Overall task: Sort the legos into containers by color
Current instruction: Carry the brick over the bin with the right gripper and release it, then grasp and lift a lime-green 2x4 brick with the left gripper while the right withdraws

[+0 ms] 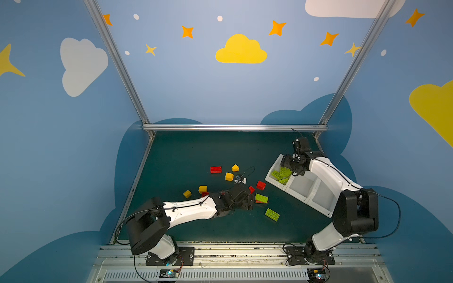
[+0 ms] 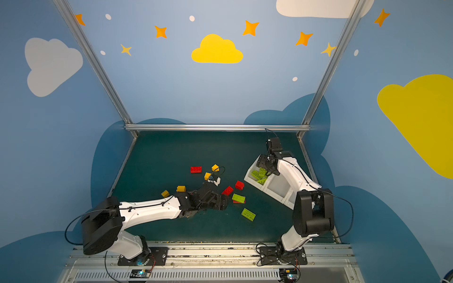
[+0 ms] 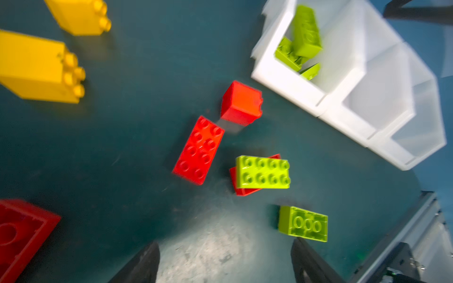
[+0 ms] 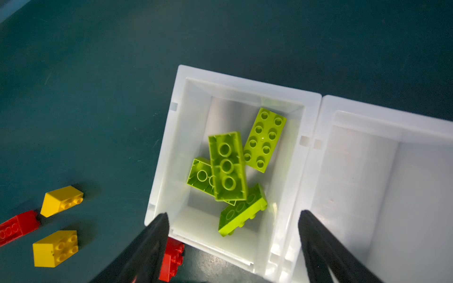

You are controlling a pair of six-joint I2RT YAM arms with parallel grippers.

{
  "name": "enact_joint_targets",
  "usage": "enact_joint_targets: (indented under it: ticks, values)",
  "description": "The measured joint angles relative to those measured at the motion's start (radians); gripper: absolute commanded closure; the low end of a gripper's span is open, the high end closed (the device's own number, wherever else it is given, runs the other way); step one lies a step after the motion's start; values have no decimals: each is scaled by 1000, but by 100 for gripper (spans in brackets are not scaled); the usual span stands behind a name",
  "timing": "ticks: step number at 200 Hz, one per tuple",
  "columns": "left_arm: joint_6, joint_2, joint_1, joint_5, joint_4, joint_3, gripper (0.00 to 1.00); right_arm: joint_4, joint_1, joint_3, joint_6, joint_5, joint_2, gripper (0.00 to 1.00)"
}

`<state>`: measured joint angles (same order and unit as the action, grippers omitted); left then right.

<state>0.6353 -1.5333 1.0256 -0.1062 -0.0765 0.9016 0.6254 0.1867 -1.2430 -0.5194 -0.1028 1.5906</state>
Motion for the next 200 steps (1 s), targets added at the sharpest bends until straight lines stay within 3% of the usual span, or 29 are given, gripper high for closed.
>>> enact_joint_targets:
  ticks: [60,155,200]
  values:
    - [-24,-121,7,12,-85,167,17,-12,0,57,-8,27,-213,19]
    - [-121,-338,14,92,-205,388,22,-84,0,491,-22,135,-802,17]
    - [-153,-422,17,93,-262,451,22,-81,0,550,-14,145,-931,16]
